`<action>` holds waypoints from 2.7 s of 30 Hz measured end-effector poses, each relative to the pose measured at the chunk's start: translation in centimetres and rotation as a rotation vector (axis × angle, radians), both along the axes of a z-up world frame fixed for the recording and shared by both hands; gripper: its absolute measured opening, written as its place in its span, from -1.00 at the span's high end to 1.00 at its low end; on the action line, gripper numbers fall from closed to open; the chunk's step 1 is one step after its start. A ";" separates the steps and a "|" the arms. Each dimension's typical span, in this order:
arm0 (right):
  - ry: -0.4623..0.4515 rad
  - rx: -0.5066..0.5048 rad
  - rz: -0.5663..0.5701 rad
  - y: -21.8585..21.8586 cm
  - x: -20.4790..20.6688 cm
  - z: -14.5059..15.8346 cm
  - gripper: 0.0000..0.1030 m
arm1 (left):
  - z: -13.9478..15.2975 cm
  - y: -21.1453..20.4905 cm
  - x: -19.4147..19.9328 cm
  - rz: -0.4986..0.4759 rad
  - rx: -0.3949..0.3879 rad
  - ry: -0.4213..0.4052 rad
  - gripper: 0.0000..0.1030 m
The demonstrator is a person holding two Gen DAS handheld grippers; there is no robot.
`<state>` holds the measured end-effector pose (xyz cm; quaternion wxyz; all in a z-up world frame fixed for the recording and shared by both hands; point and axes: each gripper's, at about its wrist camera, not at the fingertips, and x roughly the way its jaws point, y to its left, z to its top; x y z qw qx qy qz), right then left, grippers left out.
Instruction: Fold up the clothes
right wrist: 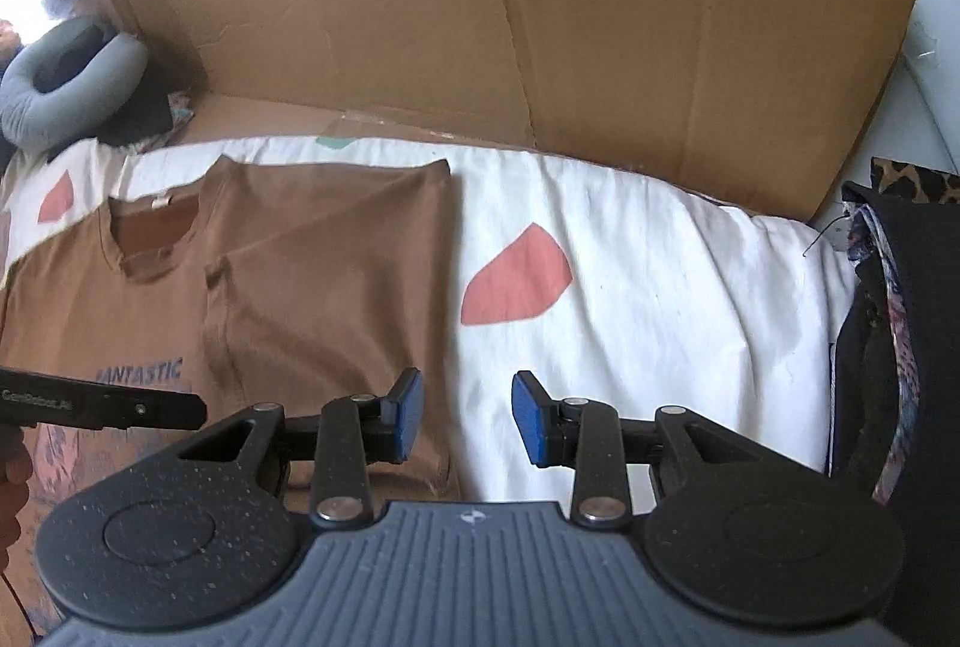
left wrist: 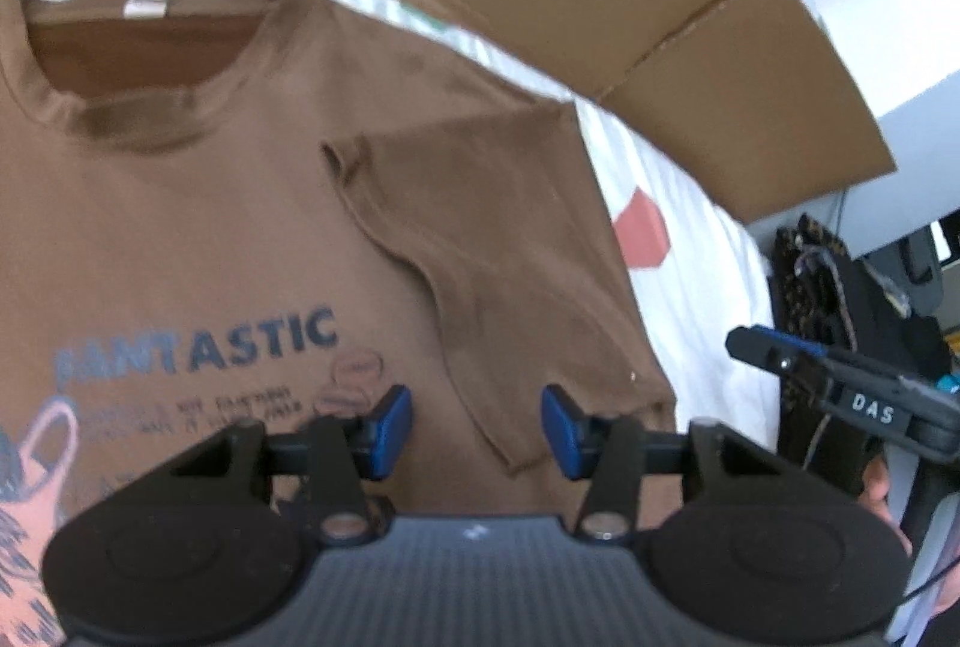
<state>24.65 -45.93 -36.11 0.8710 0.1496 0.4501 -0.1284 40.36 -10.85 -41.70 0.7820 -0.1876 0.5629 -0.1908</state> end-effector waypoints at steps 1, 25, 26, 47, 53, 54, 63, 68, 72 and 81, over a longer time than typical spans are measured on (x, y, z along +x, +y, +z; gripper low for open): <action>0.001 -0.002 0.003 0.1 -0.2 -0.1 0.23 | -0.3 -0.3 -0.2 -0.003 0.002 0.011 0.06; 0.098 -0.031 0.034 2.4 -0.6 -6.2 0.28 | 1.2 -4.3 -1.4 -0.064 0.125 -0.038 0.99; 0.098 -0.033 0.034 2.3 -0.6 -6.3 0.28 | 1.5 -4.2 -1.5 -0.063 0.123 -0.041 0.99; 0.057 0.005 0.050 2.1 -2.1 -4.7 0.27 | 1.3 -2.7 -0.9 -0.098 0.204 -0.022 0.95; -0.020 0.009 0.095 1.9 -1.3 -2.3 0.61 | 2.5 -1.8 2.4 -0.075 0.239 -0.081 0.84; -0.021 0.009 0.097 1.8 -0.7 -2.3 0.70 | 2.4 -1.8 3.0 -0.075 0.237 -0.084 0.84; 0.006 0.015 0.109 2.2 1.6 -4.3 0.83 | 1.8 -3.7 6.3 -0.158 0.283 -0.161 0.68; 0.043 -0.003 0.148 2.8 1.1 -5.5 0.81 | 0.2 -4.1 7.5 -0.205 0.352 -0.165 0.67; 0.055 -0.004 0.156 2.7 0.4 -6.0 0.79 | -0.2 -3.0 8.6 -0.200 0.363 -0.155 0.77; 0.067 0.002 0.140 3.0 0.1 -6.3 0.76 | 0.1 -1.6 9.2 -0.186 0.377 -0.143 0.80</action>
